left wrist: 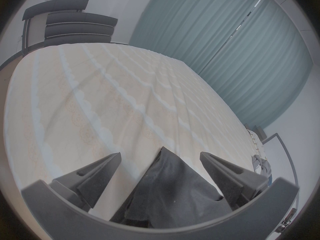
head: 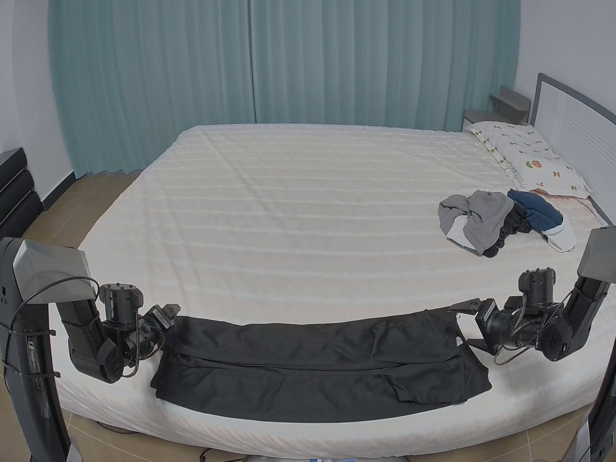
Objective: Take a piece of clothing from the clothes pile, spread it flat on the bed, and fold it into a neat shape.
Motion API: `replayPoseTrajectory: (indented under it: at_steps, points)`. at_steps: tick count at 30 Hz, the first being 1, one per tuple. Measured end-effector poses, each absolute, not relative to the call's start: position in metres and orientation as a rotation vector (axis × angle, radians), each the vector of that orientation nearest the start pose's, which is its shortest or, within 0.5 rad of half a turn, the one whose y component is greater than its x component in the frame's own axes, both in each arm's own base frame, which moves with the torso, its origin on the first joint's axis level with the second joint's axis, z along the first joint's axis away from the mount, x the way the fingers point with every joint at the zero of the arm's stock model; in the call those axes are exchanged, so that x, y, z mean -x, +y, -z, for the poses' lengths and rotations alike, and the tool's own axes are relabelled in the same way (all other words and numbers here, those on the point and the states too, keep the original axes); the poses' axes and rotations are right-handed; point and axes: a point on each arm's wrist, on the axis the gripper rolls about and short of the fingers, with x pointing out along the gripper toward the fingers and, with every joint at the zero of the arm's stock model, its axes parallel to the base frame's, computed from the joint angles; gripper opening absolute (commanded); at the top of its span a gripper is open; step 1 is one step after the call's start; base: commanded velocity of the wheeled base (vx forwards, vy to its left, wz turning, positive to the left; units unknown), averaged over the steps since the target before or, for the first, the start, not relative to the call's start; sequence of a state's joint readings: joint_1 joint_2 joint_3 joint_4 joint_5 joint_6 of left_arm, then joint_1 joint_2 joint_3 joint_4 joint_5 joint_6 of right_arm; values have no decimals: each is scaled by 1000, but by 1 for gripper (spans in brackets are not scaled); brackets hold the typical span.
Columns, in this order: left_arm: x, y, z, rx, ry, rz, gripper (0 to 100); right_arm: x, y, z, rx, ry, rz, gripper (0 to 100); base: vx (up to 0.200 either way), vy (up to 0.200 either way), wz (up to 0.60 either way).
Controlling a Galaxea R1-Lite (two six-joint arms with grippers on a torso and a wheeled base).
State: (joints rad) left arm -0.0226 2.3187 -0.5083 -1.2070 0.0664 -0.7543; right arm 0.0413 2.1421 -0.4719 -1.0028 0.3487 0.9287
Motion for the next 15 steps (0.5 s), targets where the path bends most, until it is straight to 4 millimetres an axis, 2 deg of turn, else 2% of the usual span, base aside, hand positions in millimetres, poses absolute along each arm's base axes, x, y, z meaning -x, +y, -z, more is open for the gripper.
replayPoseTrajectory:
  at_steps: [6, 14, 15]
  points:
    - [-313, -6, 19, 710, 546, -255, 100, -298, 19, -8, -1060, 804, -69, 100, -200, 0, 0]
    - [-300, -8, 20, 638, 600, -222, 100, -297, 18, -5, -1073, 783, -78, 100, 0, 0, 0]
    - [-293, -8, 22, 603, 635, -188, 100, -296, 19, -4, -1068, 777, -85, 100, 0, 0, 0]
